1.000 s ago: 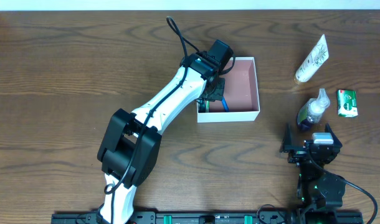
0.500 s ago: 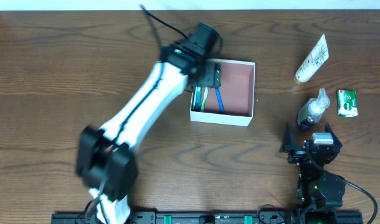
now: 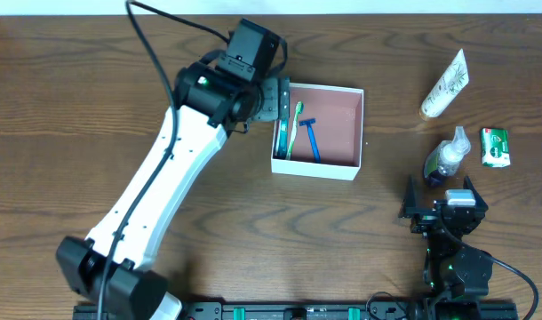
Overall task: Pack container
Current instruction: 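Lower the toothbrush into the box beside the toothpaste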
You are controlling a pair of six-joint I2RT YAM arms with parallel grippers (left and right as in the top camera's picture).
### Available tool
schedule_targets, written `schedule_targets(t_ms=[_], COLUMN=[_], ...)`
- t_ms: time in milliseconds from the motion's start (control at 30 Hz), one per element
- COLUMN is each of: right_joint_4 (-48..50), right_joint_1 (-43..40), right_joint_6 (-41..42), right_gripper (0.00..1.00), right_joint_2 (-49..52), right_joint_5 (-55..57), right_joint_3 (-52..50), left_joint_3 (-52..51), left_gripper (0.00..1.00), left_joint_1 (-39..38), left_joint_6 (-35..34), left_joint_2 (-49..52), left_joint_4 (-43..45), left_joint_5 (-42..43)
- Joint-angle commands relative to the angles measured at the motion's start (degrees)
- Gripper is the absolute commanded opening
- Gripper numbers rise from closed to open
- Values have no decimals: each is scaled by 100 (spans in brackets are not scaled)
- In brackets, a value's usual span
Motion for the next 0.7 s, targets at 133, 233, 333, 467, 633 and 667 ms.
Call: schedule_targets(t_ms=[133,233,333,467,633,667], right_joint_4=[-22,-22,-22,-22,-22,-22], right_joint_1=[39,39,39,39,39,39], right_joint_6=[-74,-74,-74,-74,-74,-74], right_gripper=[99,99,99,99,99,99], right_joint_2=[-33,-33,-33,-33,-33,-33], right_joint_5=[-20,-22,-20,-20,-20,-22], right_joint_3=[-13,-13,-13,-13,-13,-13], left_joint_3=[-302,-302,-302,-302,-302,-302], left_gripper=[89,89,89,85,60,53], left_joint_1=[22,17,17,17,24,28], left_joint_6=[153,151,146,122,125,125], left_joint_2=[861,1259,1530,1792,1908,1928], left_joint_4=[142,326,317,278,280,282], left_joint_5=[704,833,835,835,826,826])
